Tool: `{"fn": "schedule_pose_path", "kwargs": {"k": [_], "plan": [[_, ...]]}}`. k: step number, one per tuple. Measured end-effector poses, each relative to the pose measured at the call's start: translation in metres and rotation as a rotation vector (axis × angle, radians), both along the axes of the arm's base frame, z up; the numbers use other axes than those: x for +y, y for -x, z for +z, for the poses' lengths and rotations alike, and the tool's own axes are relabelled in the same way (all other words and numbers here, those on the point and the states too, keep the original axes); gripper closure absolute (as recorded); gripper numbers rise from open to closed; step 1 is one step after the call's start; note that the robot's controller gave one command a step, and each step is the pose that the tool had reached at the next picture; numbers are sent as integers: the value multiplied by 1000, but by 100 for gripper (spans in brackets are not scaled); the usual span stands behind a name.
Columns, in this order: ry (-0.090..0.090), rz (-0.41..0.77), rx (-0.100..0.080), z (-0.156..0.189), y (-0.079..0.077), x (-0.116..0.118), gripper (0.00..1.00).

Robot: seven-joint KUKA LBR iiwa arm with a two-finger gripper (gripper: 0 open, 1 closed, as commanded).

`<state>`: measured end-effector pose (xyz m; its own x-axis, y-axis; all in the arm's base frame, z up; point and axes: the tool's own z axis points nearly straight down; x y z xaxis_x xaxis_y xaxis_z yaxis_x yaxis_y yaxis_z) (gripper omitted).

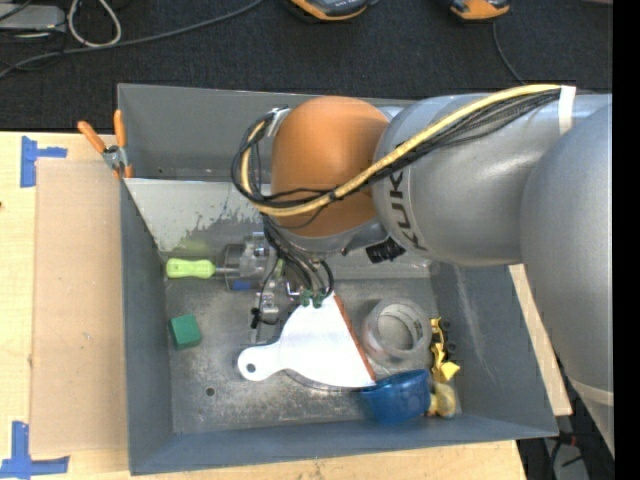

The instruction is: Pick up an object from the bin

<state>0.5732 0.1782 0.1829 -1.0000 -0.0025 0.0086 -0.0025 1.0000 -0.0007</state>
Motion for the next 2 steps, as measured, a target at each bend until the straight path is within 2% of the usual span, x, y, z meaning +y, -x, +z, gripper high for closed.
{"fn": "schedule_pose_path", "kwargs": {"k": [1, 2], "plan": [[-1, -4, -7, 4, -2, -1, 0], [-2, 163, -7, -57, 6, -34, 0]]}}
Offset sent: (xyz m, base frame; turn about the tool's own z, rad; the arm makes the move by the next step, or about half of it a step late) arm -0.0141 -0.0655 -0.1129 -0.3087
